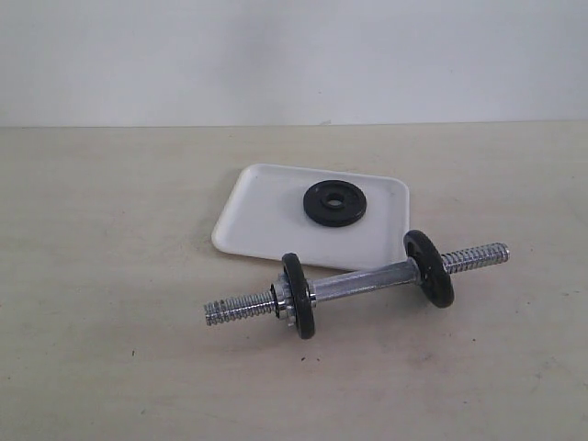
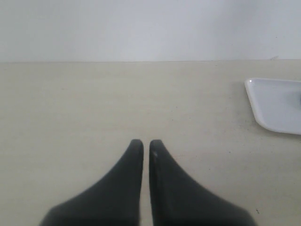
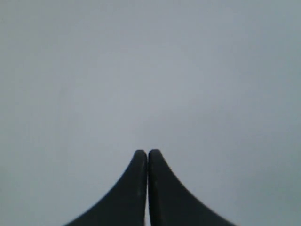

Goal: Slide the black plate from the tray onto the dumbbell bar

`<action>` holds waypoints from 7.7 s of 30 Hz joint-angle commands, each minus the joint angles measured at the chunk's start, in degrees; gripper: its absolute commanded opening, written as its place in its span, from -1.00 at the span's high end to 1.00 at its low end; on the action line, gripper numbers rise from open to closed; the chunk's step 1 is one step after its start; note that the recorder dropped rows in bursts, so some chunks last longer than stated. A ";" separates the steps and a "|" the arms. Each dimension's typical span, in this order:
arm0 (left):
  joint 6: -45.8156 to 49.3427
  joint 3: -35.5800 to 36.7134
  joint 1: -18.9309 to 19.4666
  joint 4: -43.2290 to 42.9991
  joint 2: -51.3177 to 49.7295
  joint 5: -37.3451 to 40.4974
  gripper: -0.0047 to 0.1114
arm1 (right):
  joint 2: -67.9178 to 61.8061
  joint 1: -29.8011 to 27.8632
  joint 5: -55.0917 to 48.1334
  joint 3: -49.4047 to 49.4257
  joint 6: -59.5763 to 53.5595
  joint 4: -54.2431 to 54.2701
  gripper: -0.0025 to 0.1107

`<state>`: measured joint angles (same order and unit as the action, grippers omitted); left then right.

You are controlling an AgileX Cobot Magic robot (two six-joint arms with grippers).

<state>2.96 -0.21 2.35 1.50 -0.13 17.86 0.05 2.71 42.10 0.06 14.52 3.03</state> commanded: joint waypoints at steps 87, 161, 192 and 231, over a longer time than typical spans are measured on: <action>54.58 -51.79 -0.26 45.34 -38.99 42.82 0.84 | -19.26 3.27 -68.24 -33.33 -13.11 -7.40 0.96; 33.98 -95.79 -47.74 17.41 -129.27 15.80 -0.23 | -24.23 6.42 -74.54 -33.33 -32.19 11.08 0.96; 33.98 -95.79 -47.74 20.55 -132.29 10.43 -0.23 | -24.23 6.42 -71.46 -29.18 -32.19 10.66 0.96; 38.63 -95.79 -51.41 26.97 -132.67 16.74 0.07 | -24.23 6.42 -74.84 -29.18 -31.61 10.87 0.96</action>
<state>40.75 -95.93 -49.14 29.16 -132.55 35.19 -24.05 9.13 -32.59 -29.37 -17.41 14.02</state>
